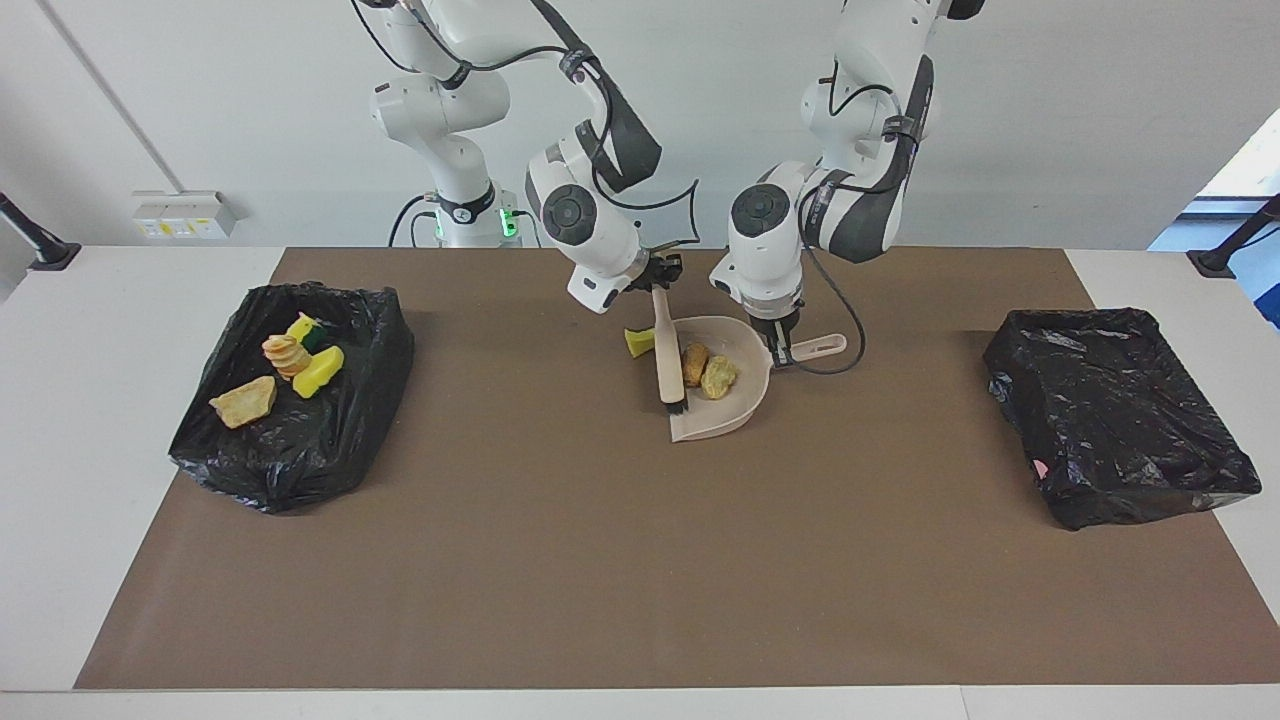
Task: Sweep and dump trash in bin
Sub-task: 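Sweep the remaining crust and sponge into the dustpan with the right gripper's brush, then lift the brush back behind the yellow sponge with the right gripper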
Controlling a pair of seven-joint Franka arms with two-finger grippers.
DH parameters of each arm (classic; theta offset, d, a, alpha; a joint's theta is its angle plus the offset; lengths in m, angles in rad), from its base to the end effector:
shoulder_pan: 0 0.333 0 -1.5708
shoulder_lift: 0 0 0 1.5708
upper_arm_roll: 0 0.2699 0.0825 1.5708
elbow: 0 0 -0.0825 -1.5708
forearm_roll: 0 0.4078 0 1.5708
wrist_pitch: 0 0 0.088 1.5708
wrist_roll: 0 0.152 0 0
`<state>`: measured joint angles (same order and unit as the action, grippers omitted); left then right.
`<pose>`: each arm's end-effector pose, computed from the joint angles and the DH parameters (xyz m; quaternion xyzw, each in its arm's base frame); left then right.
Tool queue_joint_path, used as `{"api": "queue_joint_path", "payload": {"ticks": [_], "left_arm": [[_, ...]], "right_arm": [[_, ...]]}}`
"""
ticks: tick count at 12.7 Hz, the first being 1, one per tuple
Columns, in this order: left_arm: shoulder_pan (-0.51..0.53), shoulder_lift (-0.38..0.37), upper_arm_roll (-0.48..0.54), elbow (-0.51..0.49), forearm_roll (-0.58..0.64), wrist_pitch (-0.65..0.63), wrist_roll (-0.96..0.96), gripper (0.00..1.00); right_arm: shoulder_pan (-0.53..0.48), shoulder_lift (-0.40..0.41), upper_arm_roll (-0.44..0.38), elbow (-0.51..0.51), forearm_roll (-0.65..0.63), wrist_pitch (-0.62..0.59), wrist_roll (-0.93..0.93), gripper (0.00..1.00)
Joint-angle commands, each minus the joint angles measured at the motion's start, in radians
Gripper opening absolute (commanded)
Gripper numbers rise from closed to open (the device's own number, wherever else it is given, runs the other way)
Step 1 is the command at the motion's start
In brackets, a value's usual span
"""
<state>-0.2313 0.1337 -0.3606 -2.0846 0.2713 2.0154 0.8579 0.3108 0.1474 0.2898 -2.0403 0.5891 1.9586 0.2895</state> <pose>0.4710 -0.2873 0.2491 -0.6933 0.7084 0.1061 0.0791 0.4309 0.3687 0.2720 -0.9552 -0.0100 0.2167 0.2012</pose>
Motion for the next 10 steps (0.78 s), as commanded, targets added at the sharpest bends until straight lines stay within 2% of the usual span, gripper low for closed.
{"api": "queue_joint_path", "payload": {"ticks": [1,4,8,10], "left_arm": [[-0.008,-0.042,0.003,-0.058,-0.018,0.02,0.01,0.0],[-0.006,-0.049,0.005,-0.066,-0.018,0.02,0.016,0.0],[-0.006,-0.049,0.005,-0.066,-0.02,0.02,0.021,0.0],[-0.006,-0.054,0.005,-0.069,-0.018,0.016,0.024,0.0]], "right_arm": [[-0.012,0.006,0.0,0.043,0.025,-0.035,0.02,0.0],[-0.038,-0.066,-0.017,0.052,-0.029,-0.173,0.091,0.0],[-0.099,-0.139,-0.012,0.085,-0.199,-0.364,0.129,0.0],[-0.076,-0.243,-0.003,-0.053,-0.305,-0.362,0.178,0.0]]}}
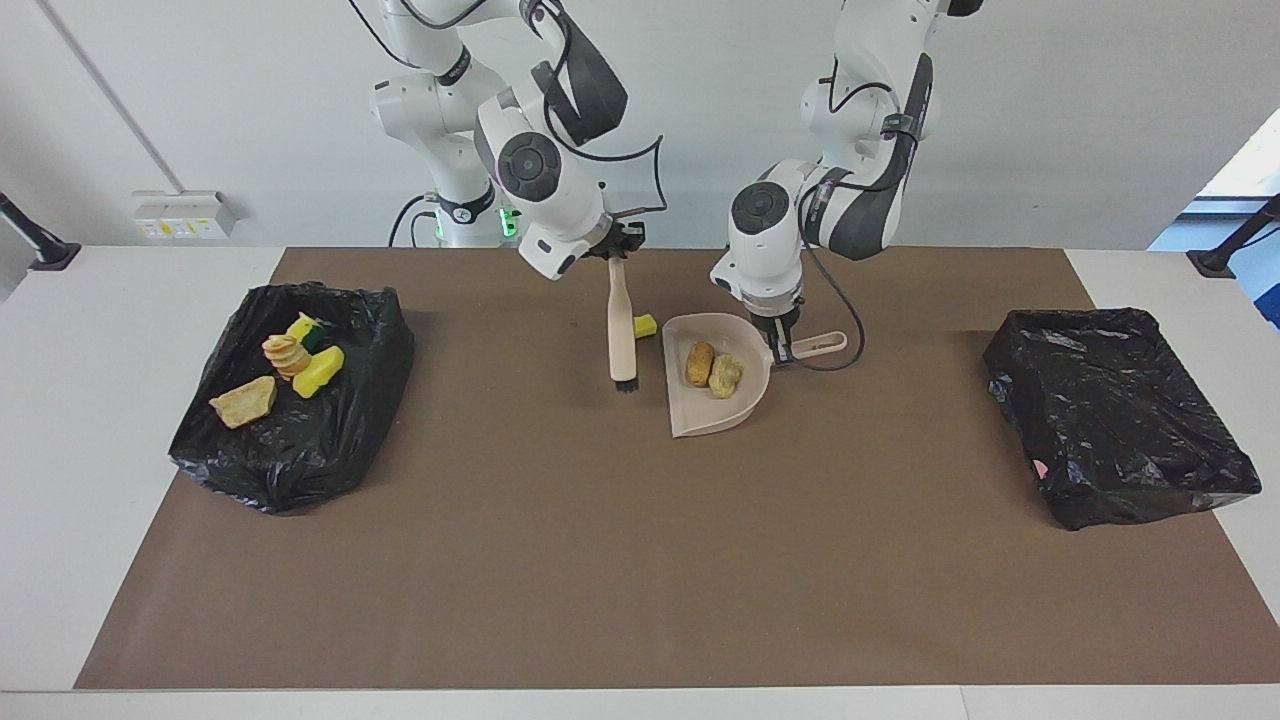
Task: Sweep and dump trash in bin
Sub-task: 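Lift the brush back behind the yellow sponge with the right gripper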
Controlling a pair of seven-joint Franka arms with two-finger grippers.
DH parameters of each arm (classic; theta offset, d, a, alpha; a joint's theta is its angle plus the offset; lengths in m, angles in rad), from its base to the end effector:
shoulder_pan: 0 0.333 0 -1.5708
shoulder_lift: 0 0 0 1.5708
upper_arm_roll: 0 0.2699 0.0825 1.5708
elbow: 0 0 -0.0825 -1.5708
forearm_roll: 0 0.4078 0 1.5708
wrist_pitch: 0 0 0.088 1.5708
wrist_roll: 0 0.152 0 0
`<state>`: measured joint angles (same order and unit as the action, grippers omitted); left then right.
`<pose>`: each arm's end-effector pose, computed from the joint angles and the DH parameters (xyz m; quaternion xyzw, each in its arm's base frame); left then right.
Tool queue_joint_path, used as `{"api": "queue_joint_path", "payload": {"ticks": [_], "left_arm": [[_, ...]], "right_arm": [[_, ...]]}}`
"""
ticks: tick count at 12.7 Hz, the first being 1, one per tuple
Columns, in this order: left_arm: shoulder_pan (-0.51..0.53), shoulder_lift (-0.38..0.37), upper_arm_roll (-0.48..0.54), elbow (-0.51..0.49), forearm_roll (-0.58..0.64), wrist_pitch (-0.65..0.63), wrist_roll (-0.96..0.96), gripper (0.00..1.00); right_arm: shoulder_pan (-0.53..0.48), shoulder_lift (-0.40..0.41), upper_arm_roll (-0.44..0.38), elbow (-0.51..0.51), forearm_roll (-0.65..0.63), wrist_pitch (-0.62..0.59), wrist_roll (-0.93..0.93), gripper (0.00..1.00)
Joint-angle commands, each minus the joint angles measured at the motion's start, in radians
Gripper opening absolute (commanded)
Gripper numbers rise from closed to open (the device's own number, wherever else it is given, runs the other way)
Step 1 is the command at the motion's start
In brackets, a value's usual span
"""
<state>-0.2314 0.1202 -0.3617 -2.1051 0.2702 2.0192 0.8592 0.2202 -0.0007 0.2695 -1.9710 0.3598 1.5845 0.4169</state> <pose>0.4661 -0.2851 0.2475 -0.6919 0.7093 0.1083 0.0803 0.4323 0.2906 0.3553 -0.9663 0.0016 0.2462 0.0748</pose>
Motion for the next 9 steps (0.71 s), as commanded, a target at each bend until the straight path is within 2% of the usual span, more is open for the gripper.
{"api": "queue_joint_path", "payload": {"ticks": [1,3,6,9], "left_arm": [[-0.011,-0.054,0.006,-0.067,-0.016,0.019,0.044,0.0],[-0.022,-0.068,0.006,-0.09,-0.014,0.03,0.063,0.0],[-0.026,-0.116,0.006,-0.148,-0.003,0.027,0.063,0.0],[-0.039,-0.151,0.006,-0.196,-0.002,0.021,0.052,0.0]], "right_arm": [[0.021,-0.146,0.017,-0.191,-0.088,0.012,0.069,0.0],[0.025,-0.188,0.02,-0.282,-0.088,0.02,0.1,0.0],[0.088,-0.173,0.022,-0.322,-0.088,0.092,0.196,0.0],[0.131,-0.127,0.022,-0.356,-0.075,0.181,0.188,0.0]]}}
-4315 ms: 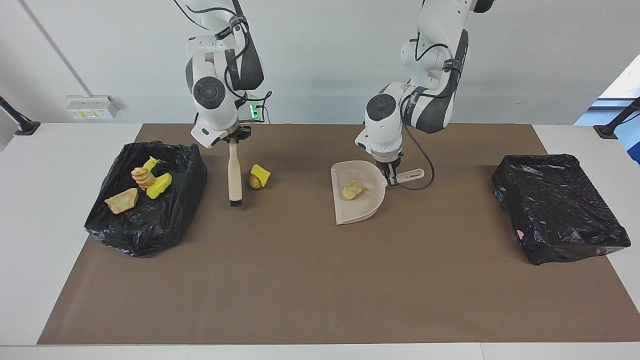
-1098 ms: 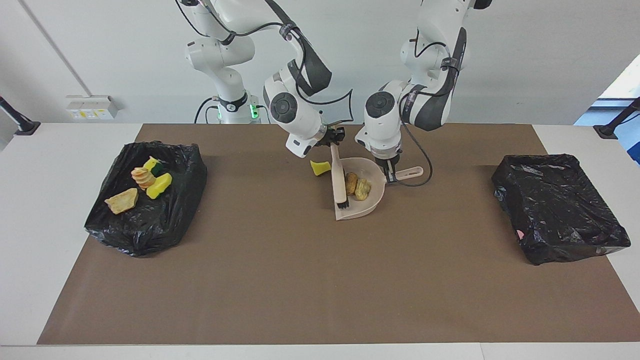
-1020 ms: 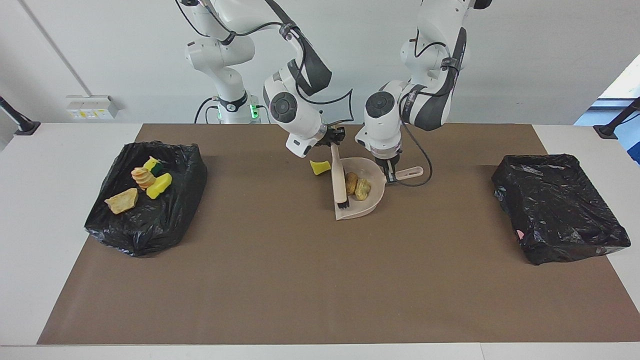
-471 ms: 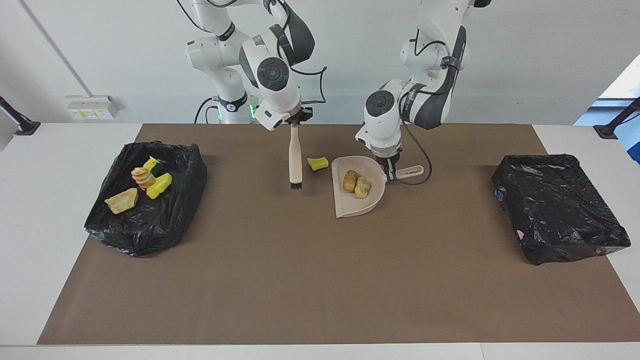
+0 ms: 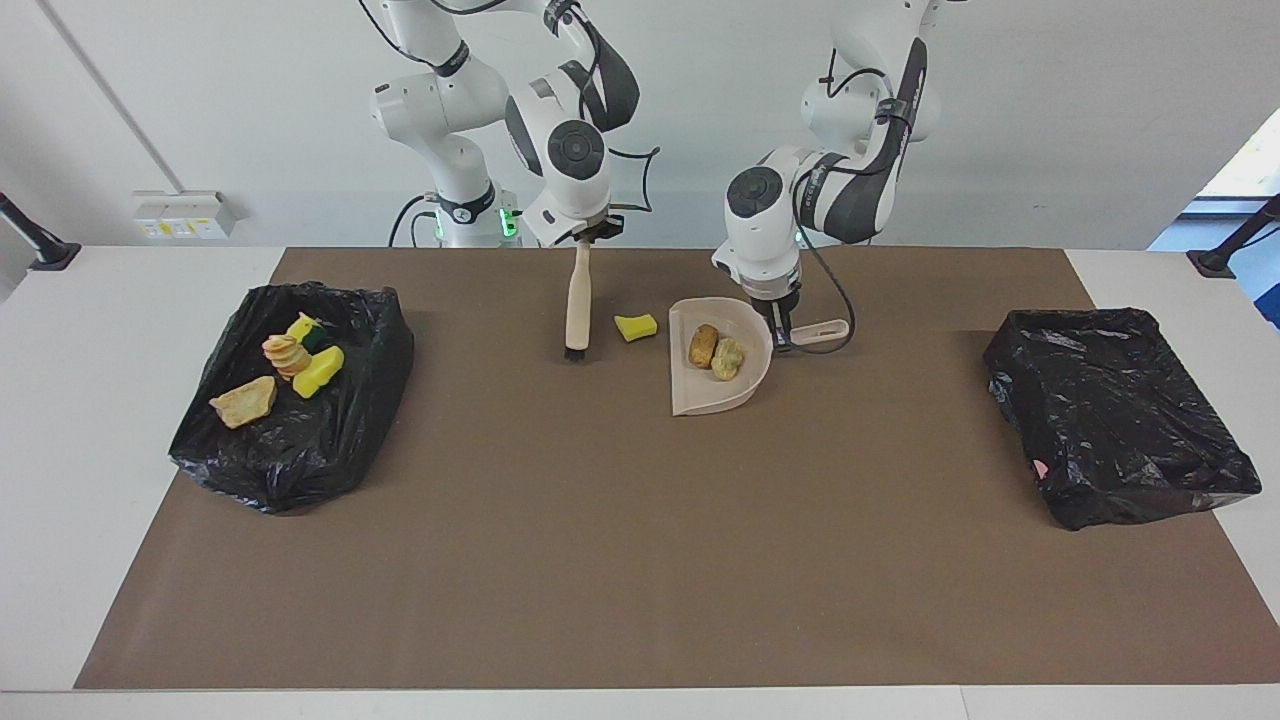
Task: Sweep and dump trash in bin
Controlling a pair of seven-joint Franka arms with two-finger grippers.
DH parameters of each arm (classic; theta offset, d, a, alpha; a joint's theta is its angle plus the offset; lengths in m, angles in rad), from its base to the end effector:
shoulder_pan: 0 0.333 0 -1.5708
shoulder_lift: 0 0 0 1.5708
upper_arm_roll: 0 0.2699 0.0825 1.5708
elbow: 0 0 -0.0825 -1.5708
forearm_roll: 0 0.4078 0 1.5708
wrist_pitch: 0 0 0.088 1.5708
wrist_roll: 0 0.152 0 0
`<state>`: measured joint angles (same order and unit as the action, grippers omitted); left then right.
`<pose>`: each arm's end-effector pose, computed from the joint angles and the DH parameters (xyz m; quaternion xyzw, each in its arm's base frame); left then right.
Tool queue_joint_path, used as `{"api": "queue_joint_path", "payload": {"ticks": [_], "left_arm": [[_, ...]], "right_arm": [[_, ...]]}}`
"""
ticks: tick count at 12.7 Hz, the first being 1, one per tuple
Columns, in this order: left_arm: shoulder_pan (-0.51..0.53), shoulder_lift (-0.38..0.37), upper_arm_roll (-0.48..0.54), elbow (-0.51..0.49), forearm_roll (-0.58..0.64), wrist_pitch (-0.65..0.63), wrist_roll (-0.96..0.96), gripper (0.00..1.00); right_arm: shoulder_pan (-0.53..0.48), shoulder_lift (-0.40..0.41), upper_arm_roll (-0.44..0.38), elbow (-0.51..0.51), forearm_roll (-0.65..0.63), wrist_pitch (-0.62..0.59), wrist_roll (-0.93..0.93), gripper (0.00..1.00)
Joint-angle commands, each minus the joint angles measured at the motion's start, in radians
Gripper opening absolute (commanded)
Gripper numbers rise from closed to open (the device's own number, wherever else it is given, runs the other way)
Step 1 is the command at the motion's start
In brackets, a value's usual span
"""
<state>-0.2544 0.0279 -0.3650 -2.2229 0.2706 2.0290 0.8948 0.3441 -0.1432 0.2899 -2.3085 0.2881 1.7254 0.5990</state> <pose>0.4330 -0.2777 0.2440 -0.6661 0.7299 0.1223 0.0929 0.3376 0.2921 0.2773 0.9685 -0.0418 -0.2434 0.0327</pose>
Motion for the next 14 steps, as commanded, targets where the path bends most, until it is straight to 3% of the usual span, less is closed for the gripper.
{"api": "queue_joint_path", "payload": {"ticks": [1,5,11,14], "left_arm": [[-0.022,-0.078,0.009,-0.096,-0.002,0.016,0.013,0.0],[-0.032,-0.1,0.009,-0.132,-0.002,0.023,-0.034,0.0],[-0.019,-0.098,0.008,-0.141,-0.007,0.025,-0.057,0.0],[-0.008,-0.092,0.009,-0.139,-0.013,0.028,-0.05,0.0]], "right_arm": [[0.007,0.022,0.002,-0.019,0.008,0.055,-0.008,0.0],[0.07,0.094,0.002,-0.02,0.146,0.208,-0.025,0.0],[0.118,0.119,0.002,0.0,0.408,0.35,-0.084,0.0],[0.119,0.126,0.002,0.009,0.592,0.404,-0.202,0.0]]}}
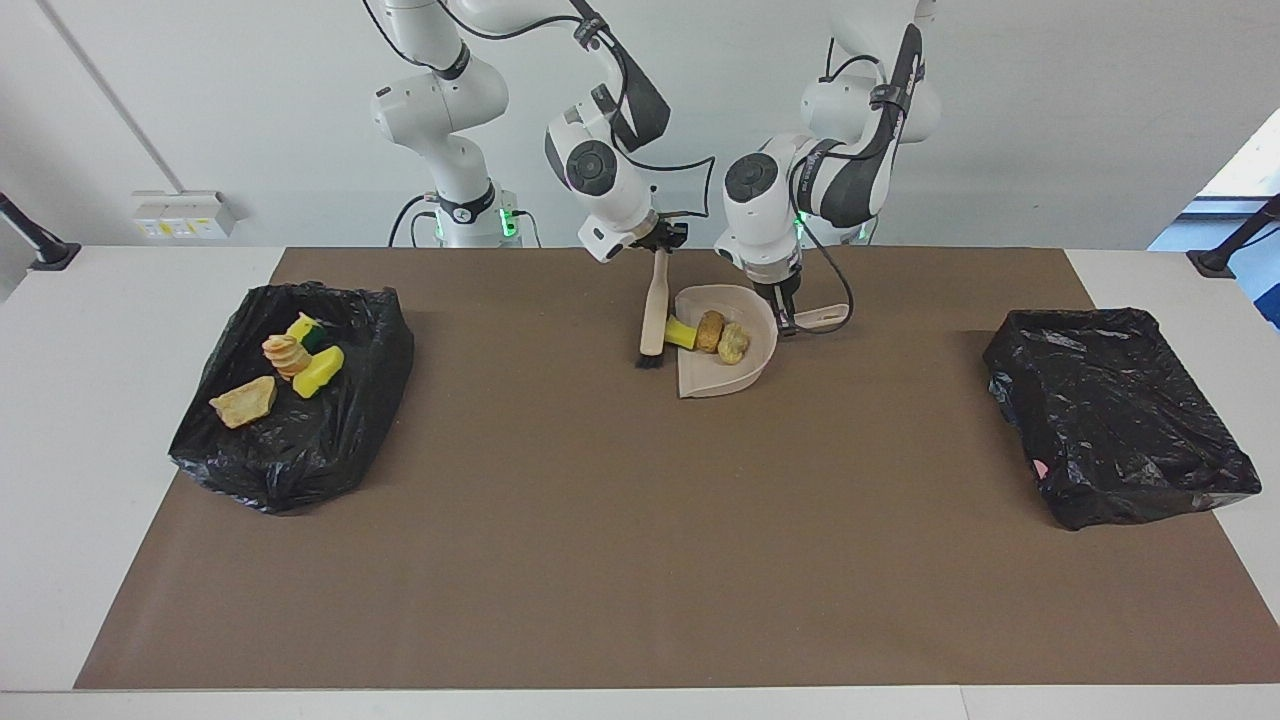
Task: Sweep and dump trash in bin
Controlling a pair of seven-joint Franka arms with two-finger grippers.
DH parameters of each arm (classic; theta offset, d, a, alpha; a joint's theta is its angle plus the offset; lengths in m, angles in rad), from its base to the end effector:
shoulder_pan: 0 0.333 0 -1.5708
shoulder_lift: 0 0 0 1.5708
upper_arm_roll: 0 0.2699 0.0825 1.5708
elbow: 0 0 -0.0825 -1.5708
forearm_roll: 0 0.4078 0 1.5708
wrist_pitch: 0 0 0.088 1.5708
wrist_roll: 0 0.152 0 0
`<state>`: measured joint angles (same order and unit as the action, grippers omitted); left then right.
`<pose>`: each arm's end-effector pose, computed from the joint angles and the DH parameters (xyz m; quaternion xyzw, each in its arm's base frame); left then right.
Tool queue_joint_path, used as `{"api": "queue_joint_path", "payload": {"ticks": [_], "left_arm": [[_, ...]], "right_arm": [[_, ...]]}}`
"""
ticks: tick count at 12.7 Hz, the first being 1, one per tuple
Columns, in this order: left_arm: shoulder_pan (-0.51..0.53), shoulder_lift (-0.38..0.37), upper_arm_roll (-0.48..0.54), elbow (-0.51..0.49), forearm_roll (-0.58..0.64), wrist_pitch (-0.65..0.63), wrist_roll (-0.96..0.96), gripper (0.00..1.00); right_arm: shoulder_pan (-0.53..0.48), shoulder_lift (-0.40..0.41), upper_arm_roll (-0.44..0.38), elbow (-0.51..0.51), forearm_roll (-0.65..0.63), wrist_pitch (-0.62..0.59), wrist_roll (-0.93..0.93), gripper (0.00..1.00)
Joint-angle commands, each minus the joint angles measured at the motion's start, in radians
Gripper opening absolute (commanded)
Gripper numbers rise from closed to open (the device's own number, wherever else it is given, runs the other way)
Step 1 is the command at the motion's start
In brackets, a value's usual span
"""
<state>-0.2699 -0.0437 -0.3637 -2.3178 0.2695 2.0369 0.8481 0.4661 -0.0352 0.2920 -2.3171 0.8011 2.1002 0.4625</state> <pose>0.4085 -0.2663 0.2387 -0.6759 0.7174 0.1314 0.1061 0.3295 0.3966 0.2552 -0.9420 0.0896 0.2471 0.2085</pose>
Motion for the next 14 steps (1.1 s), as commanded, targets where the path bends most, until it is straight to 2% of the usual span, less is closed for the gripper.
{"api": "queue_joint_path", "payload": {"ticks": [1,5,8,12,14], "left_arm": [[0.008,-0.021,0.008,-0.044,-0.013,0.022,-0.003,0.0],[0.008,-0.016,0.016,-0.043,-0.013,0.026,0.006,0.0],[0.023,-0.013,0.019,-0.04,-0.013,0.029,0.009,0.0],[0.021,-0.012,0.02,-0.037,-0.013,0.034,0.032,0.0],[0.023,-0.004,0.022,-0.035,-0.013,0.06,0.04,0.0]], "right_arm": [[-0.004,0.026,-0.001,0.034,0.079,0.023,-0.061,0.0],[-0.012,0.017,-0.005,0.074,0.044,-0.026,-0.064,0.0],[-0.033,0.001,-0.011,0.11,-0.091,-0.149,-0.061,0.0],[-0.032,-0.023,-0.008,0.079,-0.181,-0.155,-0.107,0.0],[-0.029,-0.026,-0.005,0.088,-0.271,-0.195,-0.108,0.0]]}}
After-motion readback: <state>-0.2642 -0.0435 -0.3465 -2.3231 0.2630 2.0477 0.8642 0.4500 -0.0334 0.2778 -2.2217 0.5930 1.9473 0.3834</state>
